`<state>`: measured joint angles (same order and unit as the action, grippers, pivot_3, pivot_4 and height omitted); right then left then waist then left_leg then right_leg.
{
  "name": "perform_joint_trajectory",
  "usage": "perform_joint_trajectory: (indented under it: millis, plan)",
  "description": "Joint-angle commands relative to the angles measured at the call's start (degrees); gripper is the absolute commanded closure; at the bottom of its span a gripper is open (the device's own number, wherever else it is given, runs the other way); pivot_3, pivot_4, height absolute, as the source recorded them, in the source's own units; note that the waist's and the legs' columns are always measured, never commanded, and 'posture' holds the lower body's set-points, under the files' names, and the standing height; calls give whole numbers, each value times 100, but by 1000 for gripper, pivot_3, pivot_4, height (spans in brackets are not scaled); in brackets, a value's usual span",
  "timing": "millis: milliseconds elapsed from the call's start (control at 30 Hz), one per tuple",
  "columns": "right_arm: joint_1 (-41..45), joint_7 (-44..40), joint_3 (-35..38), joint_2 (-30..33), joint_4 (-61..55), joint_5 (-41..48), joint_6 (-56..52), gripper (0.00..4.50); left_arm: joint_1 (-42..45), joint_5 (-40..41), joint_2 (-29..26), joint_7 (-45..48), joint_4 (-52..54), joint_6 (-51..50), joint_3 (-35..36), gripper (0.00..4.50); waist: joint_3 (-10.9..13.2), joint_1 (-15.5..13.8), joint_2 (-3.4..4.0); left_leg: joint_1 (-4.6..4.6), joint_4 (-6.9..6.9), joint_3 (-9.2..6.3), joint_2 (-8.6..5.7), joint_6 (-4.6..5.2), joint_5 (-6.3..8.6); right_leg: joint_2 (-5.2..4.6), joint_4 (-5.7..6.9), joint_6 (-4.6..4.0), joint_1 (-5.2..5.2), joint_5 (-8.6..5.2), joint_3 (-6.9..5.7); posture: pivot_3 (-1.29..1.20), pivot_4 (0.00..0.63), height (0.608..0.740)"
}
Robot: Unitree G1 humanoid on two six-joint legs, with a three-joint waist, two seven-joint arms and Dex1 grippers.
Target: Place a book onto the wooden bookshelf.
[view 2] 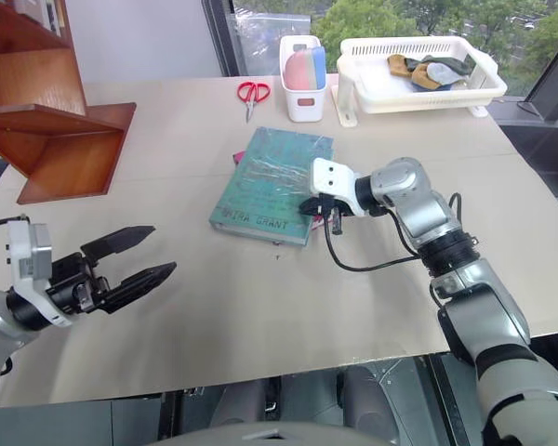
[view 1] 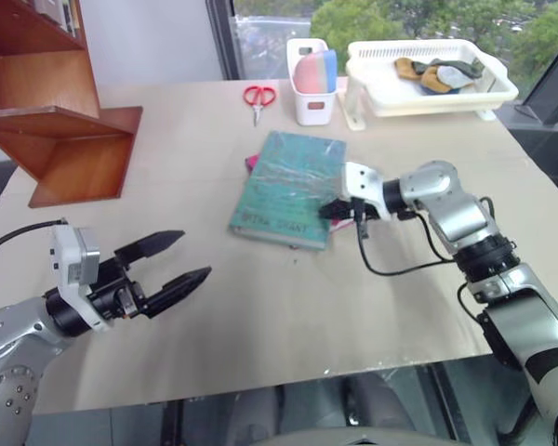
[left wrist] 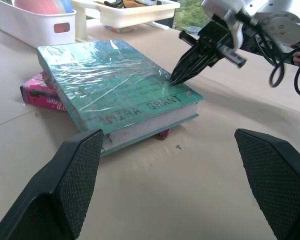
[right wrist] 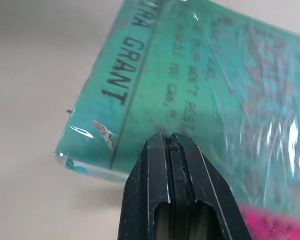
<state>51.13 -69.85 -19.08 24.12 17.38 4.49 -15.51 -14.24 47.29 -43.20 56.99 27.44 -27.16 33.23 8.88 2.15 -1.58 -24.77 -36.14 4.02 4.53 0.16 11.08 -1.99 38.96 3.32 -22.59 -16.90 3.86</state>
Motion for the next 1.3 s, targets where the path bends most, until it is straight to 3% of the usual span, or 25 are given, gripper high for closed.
perform_joint_trajectory:
  millis: [33, 300, 467, 633, 1000, 1100, 1267, 1300]
  plan:
    - [219, 114, 180, -134, -447, 192, -304, 4420, 84, 30, -62, -54, 34, 21, 31, 0, 0, 30, 0, 1, 4, 1, 2, 0, 0, 2, 0, 0, -3, 0, 0, 0, 150, 740]
    - [302, 485, -263, -405, 652, -493, 409, 4420, 70, 52, 3, -181, 147, 1, -17, 0, 2, 24, 1, -2, 12, 5, 2, 0, 0, 4, -5, 0, -9, 0, 3, 0, 150, 740]
    - [315, 509, -393, -143, 1104, -894, 821, 4420, -38, 106, 1, -205, 217, -9, 60, 0, 1, 11, 0, 3, 11, 4, 2, -1, 0, 4, -3, -1, -7, 0, 3, 0, 150, 740]
    - [219, 381, -227, 179, 767, -822, 718, 4420, -49, 141, -25, -138, 187, 7, 41, 0, -1, -16, -3, 5, 9, 4, 0, 0, 0, 0, -4, -1, -5, -1, 2, 0, 150, 740]
    - [-253, 573, 451, 170, -630, -67, -84, 4420, 271, 204, -297, 318, -49, -55, -194, 0, 2, 7, -1, -1, 12, 4, 2, 0, 1, 2, -5, -1, -7, -1, 3, 0, 150, 740]
    - [-561, 765, 717, 153, -1254, 252, -384, 4420, 491, -85, -210, 10, -465, -3, -260, 0, 5, 3, 3, -1, 15, 4, 2, 0, 0, 3, -4, -1, -9, -1, 3, 0, 150, 740]
    - [-1164, 1210, 1380, 63, -2716, 1141, -1284, 4420, 1681, -29, 226, -1959, -1223, -1063, -460, 0, 6, -51, -1, -3, 13, -2, 2, 0, 0, 5, -3, 2, -7, 0, 2, 0, 150, 740]
    - [-1254, 1350, 1559, 0, -2969, 1381, -1477, 4202, 1932, -74, 252, -2336, -1362, -1409, -561, 0, 8, -58, -5, -4, 11, -2, 1, 0, 0, 6, -2, 3, -6, 1, 2, 0, 150, 740]
